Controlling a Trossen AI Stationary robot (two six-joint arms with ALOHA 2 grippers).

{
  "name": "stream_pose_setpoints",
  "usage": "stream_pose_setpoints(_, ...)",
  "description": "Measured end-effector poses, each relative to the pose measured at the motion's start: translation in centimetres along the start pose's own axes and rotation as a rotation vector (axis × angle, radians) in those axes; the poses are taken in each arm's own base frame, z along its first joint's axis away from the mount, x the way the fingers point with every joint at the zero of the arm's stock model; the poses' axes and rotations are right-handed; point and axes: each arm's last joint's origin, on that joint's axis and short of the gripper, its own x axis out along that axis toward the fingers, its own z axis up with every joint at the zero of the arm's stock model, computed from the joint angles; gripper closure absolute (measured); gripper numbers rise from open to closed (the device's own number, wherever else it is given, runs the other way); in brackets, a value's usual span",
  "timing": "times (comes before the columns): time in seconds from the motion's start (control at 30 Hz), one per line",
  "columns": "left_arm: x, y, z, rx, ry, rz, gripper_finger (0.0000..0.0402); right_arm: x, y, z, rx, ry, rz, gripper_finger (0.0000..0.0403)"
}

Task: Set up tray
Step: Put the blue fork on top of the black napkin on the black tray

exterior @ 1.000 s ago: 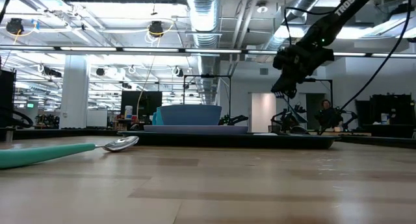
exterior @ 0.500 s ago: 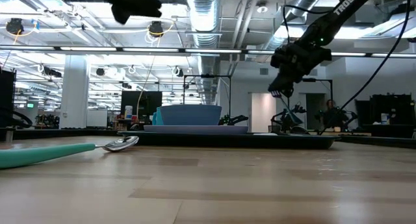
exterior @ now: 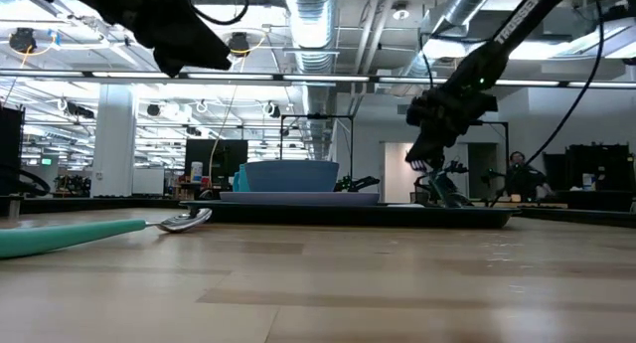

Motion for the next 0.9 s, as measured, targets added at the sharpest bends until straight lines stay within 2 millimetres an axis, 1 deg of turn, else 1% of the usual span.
stream_pose_setpoints(0.07,0.1,-0.3,0.1,0.002,0.002,-0.002,0.0274,0.5,-0.6,-0.2,0.006,-0.001,0.000,0.0403)
stream_pose_setpoints(0.17,0.1,-0.8,0.5,-0.001,-0.044,-0.030,0.0274,1.0,-1.3,-0.3,0.017,-0.011,-0.005,0.0403)
stream_pose_setpoints(0.27,-0.1,-1.2,0.6,0.020,-0.062,-0.054,0.0274,0.9,-1.7,-0.4,0.026,-0.019,-0.013,0.0403)
stream_pose_setpoints(0.57,-0.2,-1.5,0.5,0.030,-0.060,-0.059,0.0274,0.5,-1.9,-0.7,0.055,0.007,-0.051,0.0403)
stream_pose_setpoints(0.9,-0.2,-1.5,0.5,0.033,-0.059,-0.059,0.0274,1.1,-1.4,-0.5,0.042,0.022,-0.039,0.0403)
